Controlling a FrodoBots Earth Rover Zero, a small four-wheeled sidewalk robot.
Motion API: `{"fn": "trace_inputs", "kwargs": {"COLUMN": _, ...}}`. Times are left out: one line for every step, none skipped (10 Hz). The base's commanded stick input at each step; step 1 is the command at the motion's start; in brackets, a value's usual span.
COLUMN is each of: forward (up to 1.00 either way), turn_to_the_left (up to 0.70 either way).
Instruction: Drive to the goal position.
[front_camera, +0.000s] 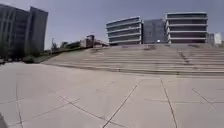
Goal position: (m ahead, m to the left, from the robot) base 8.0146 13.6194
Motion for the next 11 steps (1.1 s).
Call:
{"fn": "trace_inputs", "kwargs": {"forward": 1.0, "turn_to_the_left": 0.4}}
{"fn": "trace_inputs", "kwargs": {"forward": 1.0, "turn_to_the_left": 0.4}}
{"fn": "trace_inputs", "kwargs": {"forward": 1.0, "turn_to_the_left": 0.4}}
{"fn": "trace_inputs", "kwargs": {"forward": 1.0, "turn_to_the_left": 0.4}}
{"fn": "trace_inputs", "kwargs": {"forward": 1.0, "turn_to_the_left": 0.4}}
{"fn": "trace_inputs", "kwargs": {"forward": 1.0, "turn_to_the_left": 0.4}}
{"fn": "trace_inputs", "kwargs": {"forward": 1.0, "turn_to_the_left": 0.4}}
{"fn": "trace_inputs", "kwargs": {"forward": 1.0, "turn_to_the_left": 0.4}}
{"fn": "trace_inputs", "kwargs": {"forward": 1.0, "turn_to_the_left": 0.4}}
{"fn": "trace_inputs", "kwargs": {"forward": 1.0, "turn_to_the_left": 0.4}}
{"fn": "trace_inputs", "kwargs": {"forward": 1.0, "turn_to_the_left": 0.4}}
